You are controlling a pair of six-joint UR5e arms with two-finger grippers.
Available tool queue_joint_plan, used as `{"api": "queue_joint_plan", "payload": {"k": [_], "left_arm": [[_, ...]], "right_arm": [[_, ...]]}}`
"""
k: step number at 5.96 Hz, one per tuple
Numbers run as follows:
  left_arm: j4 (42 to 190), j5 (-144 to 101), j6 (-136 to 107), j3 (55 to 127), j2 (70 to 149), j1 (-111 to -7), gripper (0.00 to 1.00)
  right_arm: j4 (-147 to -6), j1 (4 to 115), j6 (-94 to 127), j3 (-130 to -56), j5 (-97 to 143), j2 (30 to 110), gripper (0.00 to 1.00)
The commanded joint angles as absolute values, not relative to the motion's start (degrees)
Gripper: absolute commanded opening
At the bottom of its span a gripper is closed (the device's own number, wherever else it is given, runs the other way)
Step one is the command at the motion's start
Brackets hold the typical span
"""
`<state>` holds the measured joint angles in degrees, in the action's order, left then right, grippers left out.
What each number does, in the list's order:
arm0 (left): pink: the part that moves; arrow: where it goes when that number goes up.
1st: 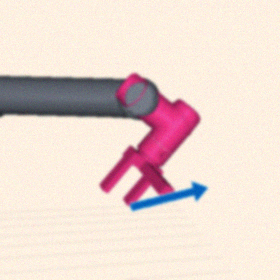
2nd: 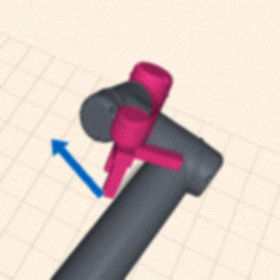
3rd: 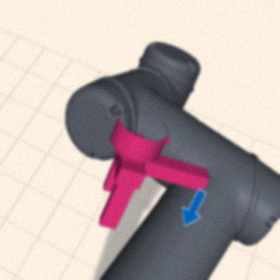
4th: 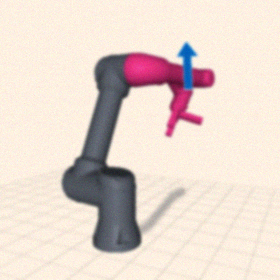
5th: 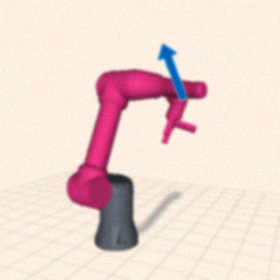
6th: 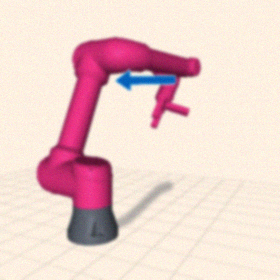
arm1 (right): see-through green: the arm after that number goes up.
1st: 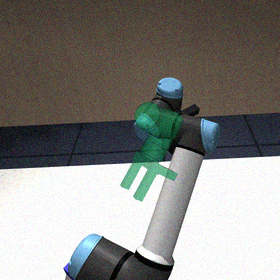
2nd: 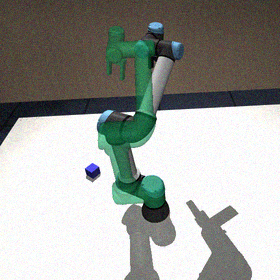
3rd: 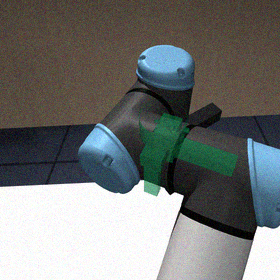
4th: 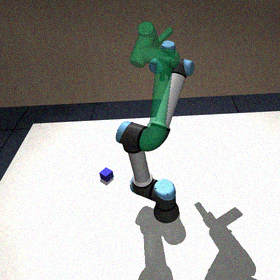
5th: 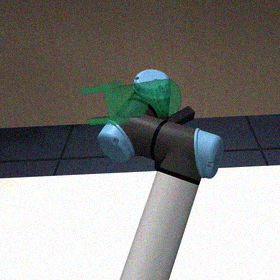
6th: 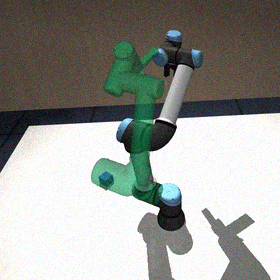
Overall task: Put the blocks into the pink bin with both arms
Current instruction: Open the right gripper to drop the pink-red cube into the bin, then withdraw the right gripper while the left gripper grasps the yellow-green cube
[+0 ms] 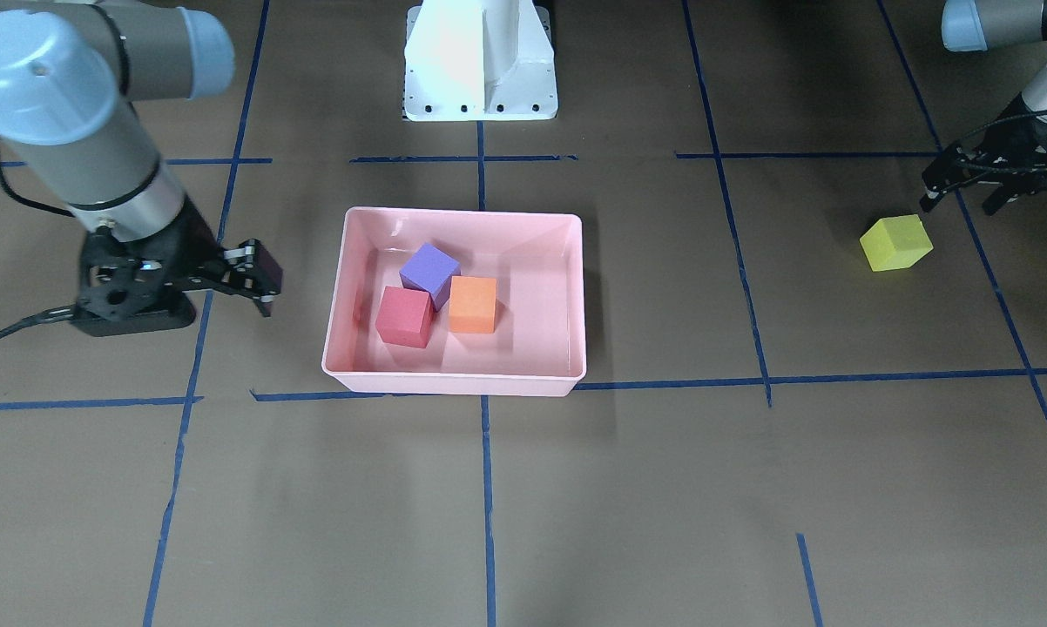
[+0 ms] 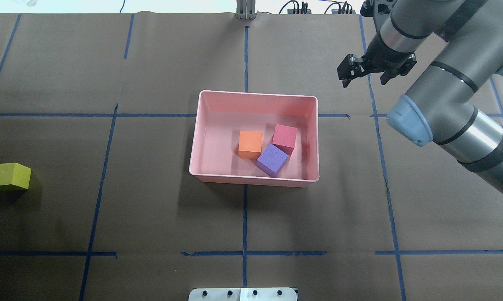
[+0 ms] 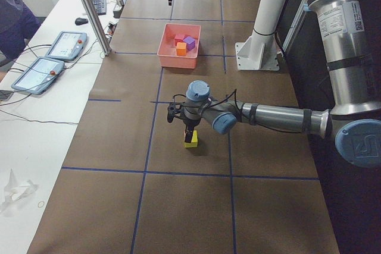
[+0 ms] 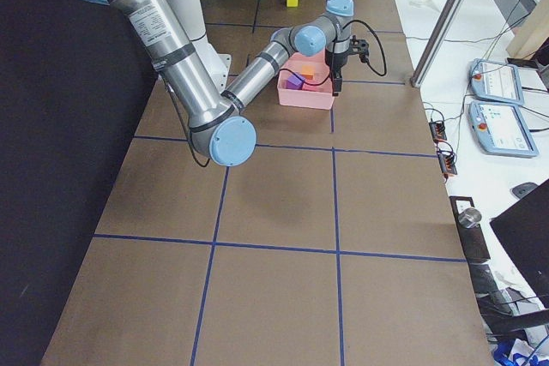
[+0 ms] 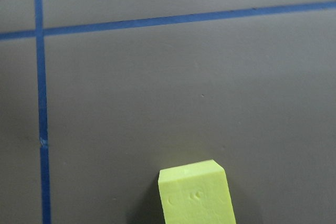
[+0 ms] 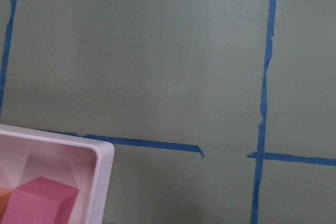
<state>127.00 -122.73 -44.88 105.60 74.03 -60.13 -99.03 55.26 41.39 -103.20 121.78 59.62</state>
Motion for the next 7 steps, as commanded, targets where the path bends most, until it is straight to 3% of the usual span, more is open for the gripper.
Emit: {"api": "queue_joint_plan", "payload": {"k": [1, 6, 7], "left_arm": [[129.46, -117.61, -52.98, 103.28, 74.96, -53.03, 1.00], [129.46, -117.69, -52.47, 95.38, 80.23, -50.11, 0.96], [129.20, -118.12, -52.47, 95.10, 80.77, -50.01, 0.64]], "right_arm": [[-98.96, 58.27, 35.61, -105.63, 123.75, 63.88, 1.00], [-98.70, 58.27, 35.60, -106.70, 123.66, 65.21, 1.00], [-98.79, 58.27, 35.60, -107.48, 123.75, 65.91, 1.00]]}}
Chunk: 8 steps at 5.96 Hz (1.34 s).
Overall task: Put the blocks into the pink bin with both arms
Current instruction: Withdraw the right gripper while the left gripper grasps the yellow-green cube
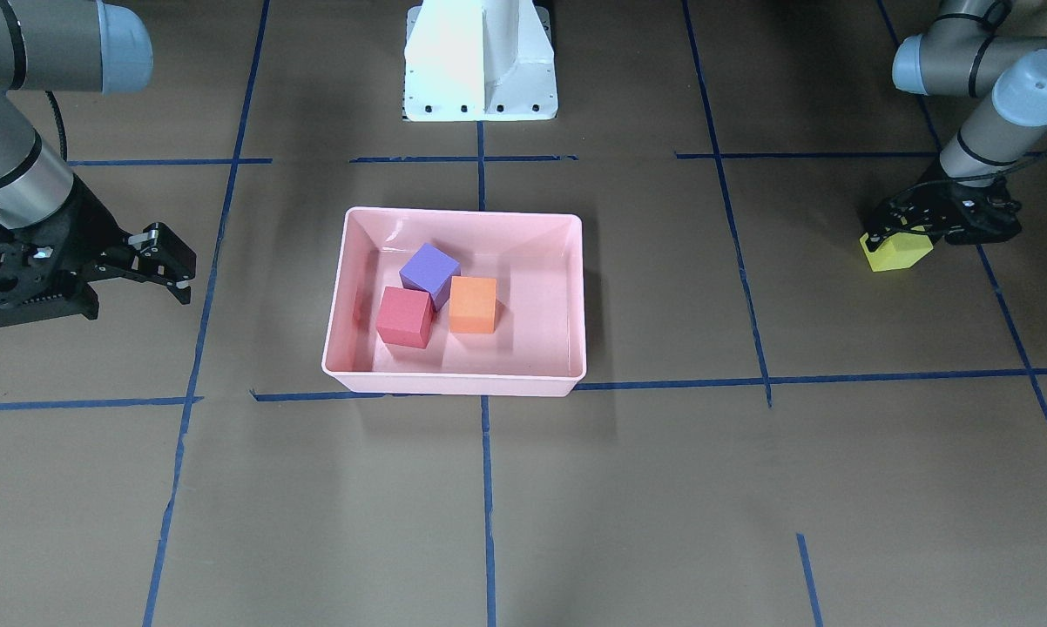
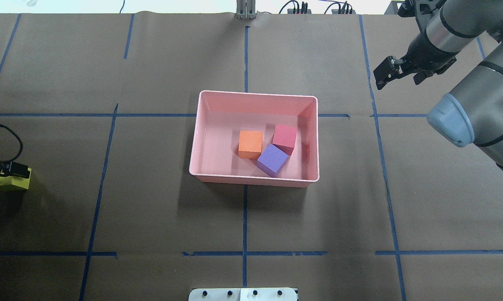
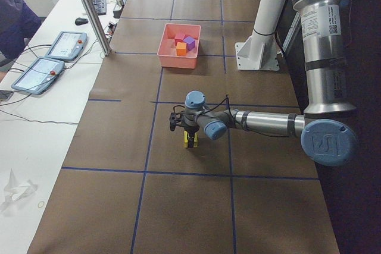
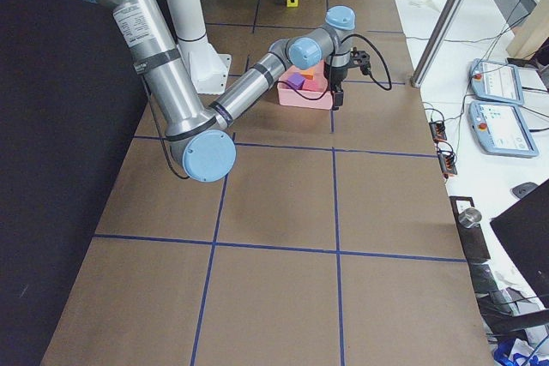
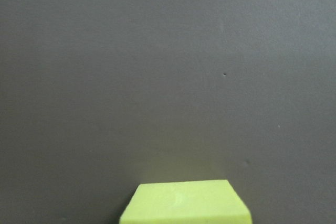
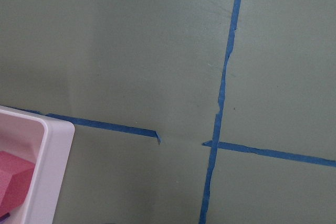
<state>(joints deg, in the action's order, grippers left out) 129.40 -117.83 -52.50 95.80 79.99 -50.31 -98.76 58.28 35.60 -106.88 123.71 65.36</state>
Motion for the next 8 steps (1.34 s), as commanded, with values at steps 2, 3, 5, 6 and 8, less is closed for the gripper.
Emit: {"api": "queue_joint_plan", "payload": {"k": [2, 3, 5, 6, 8], "left_arm": [[128.68, -119.87, -52.47, 96.32, 80.94, -50.10, 0.42], [128.67, -124.32, -52.47, 97.55, 81.47, -50.79, 0.42], [117.76, -124.72, -52.56, 104.81, 85.92, -50.89, 0.42], [108.38, -124.63, -52.82, 107.64, 92.83, -50.98, 0.42], [86.44, -124.37, -53.26, 107.76, 112.65, -50.63, 0.42]], "right_arm": [[-99.05, 58.62, 33.33, -108.02, 123.75, 67.23, 1.00], [-99.14, 61.32, 27.39, -108.02, 124.10, 69.76, 1.00], [-99.05, 71.40, 7.14, -107.93, 130.14, 79.40, 1.00], [-98.97, 75.72, -2.71, -107.93, 130.08, 84.59, 1.00], [-98.79, 83.37, -16.73, -107.84, 130.60, 92.77, 1.00]]}}
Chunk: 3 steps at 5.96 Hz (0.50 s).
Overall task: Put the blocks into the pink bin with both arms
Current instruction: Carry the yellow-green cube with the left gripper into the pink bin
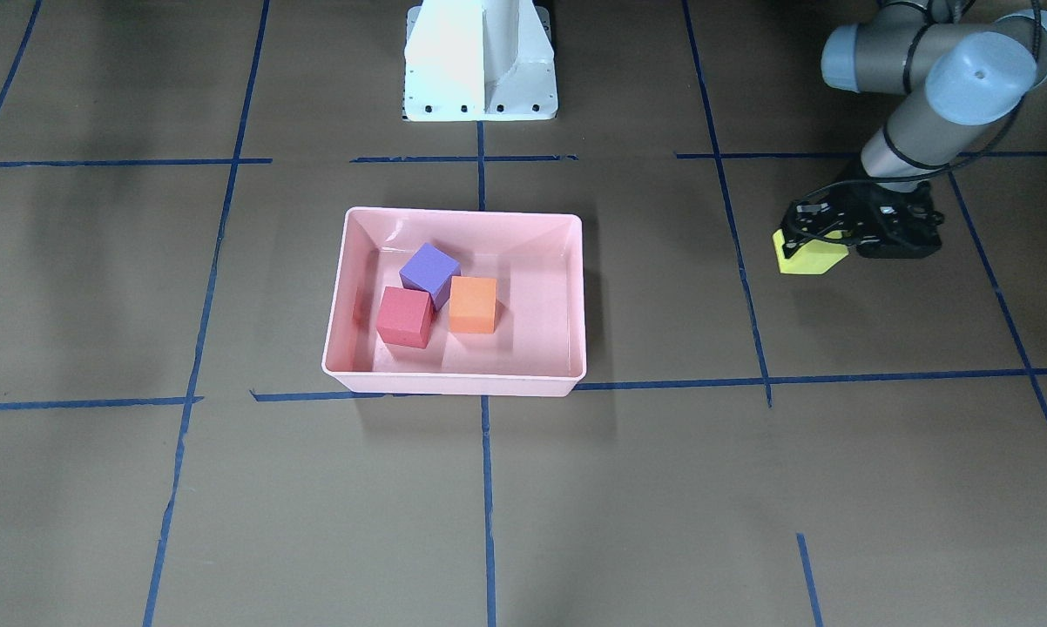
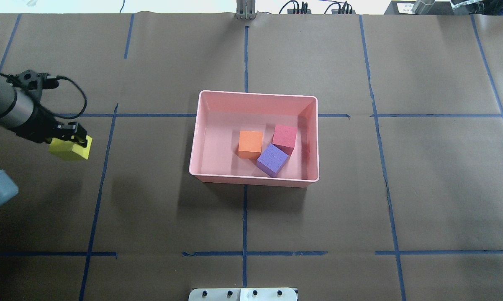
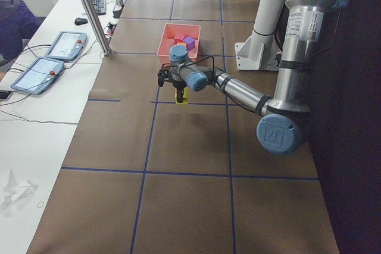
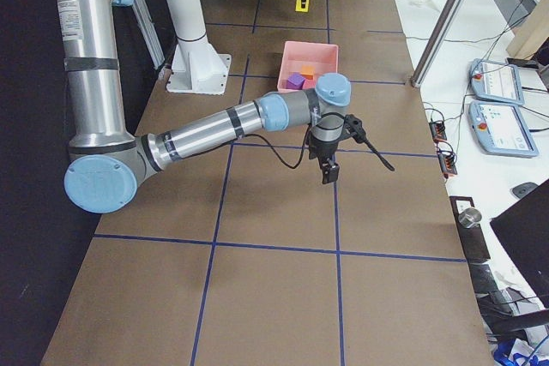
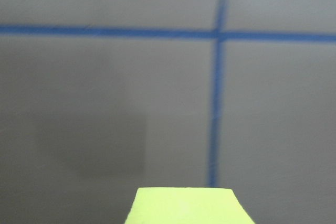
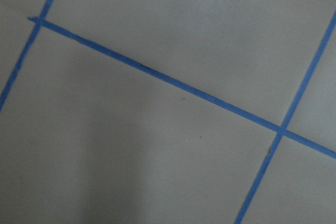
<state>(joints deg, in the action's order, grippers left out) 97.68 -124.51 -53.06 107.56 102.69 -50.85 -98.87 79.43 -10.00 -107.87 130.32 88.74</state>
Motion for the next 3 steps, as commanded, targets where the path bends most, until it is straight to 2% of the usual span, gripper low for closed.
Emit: {"api": "queue_joint_plan", "payload": {"k": [1, 2, 3], "left_arm": [[76.56, -124.37, -55.52, 106.62, 122.51, -50.02, 0.42], [75.68, -120.97, -63.03, 104.87, 127.39, -44.79, 0.42], [75.76, -118.33, -69.02, 100.07, 133.88, -40.91, 0.42]], "right_arm": [[-98.79, 87.15, -21.66, -107.75, 131.30, 95.94, 1.00], [-98.53, 90.06, -22.93, -107.84, 133.48, 99.72, 1.00], [-98.44, 91.31, -22.85, -107.93, 133.59, 101.84, 1.00]]}}
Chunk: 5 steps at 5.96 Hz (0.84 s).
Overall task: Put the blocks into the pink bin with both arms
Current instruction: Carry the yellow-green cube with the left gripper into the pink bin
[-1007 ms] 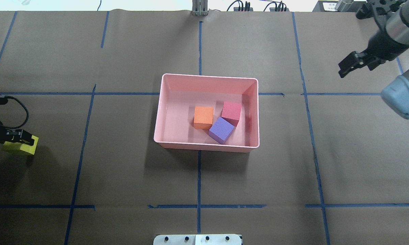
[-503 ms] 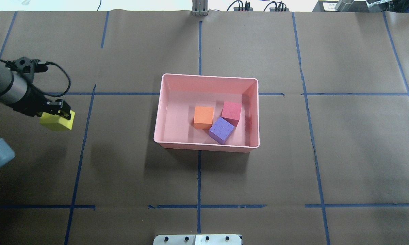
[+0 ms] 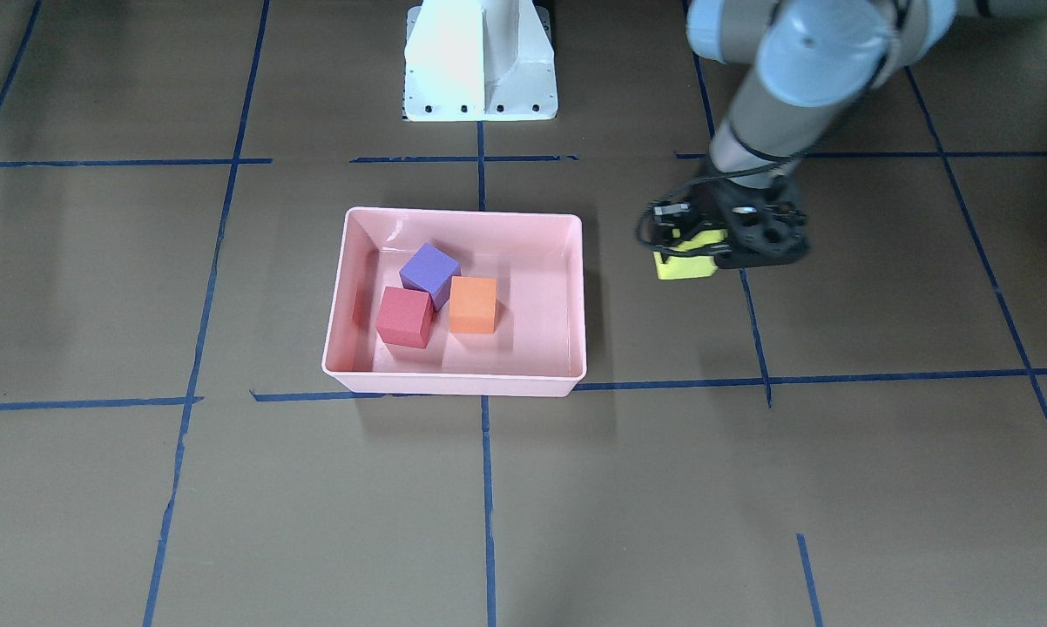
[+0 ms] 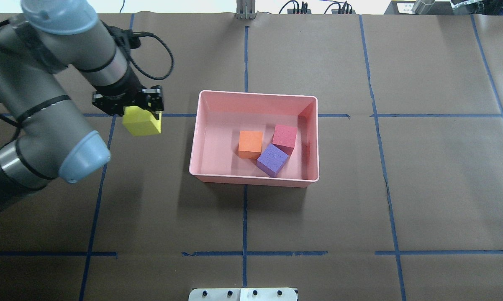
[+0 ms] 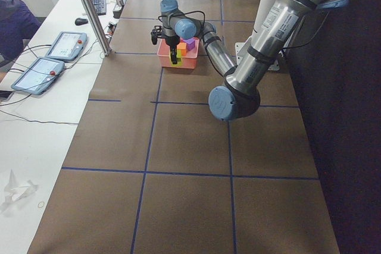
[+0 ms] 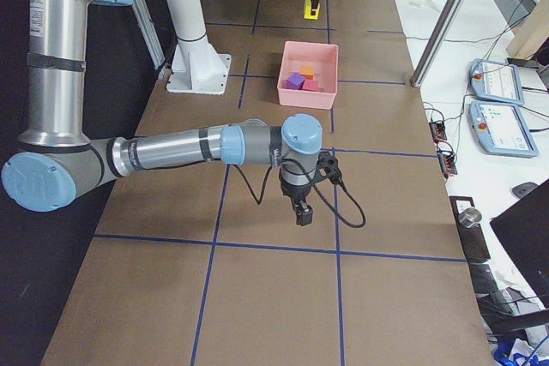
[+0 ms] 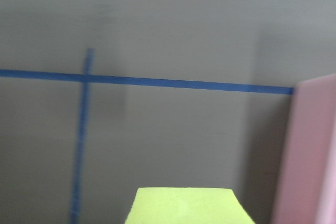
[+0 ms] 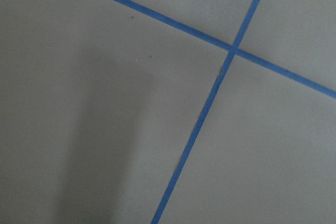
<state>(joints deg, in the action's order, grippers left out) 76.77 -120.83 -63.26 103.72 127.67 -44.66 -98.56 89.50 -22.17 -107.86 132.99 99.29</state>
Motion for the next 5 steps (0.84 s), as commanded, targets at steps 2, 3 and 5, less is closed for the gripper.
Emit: {"api": "queue_joint_plan", "payload": {"k": [2, 3, 5], "left_arm": [[76.63, -114.45, -74.61, 92.91, 141.76, -36.40, 0.83], [76.55, -114.17, -74.01, 93.68, 141.07, -36.39, 1.00], [76.20, -114.61, -62.29, 100.41, 134.43, -37.09, 1.00]], "right_arm": [[-98.44, 91.49, -22.77, -108.02, 133.59, 101.87, 1.00], [-98.44, 91.49, -22.59, -108.02, 133.59, 101.95, 1.00], [-98.44, 91.58, -22.06, -107.76, 133.51, 102.04, 0.99]]}}
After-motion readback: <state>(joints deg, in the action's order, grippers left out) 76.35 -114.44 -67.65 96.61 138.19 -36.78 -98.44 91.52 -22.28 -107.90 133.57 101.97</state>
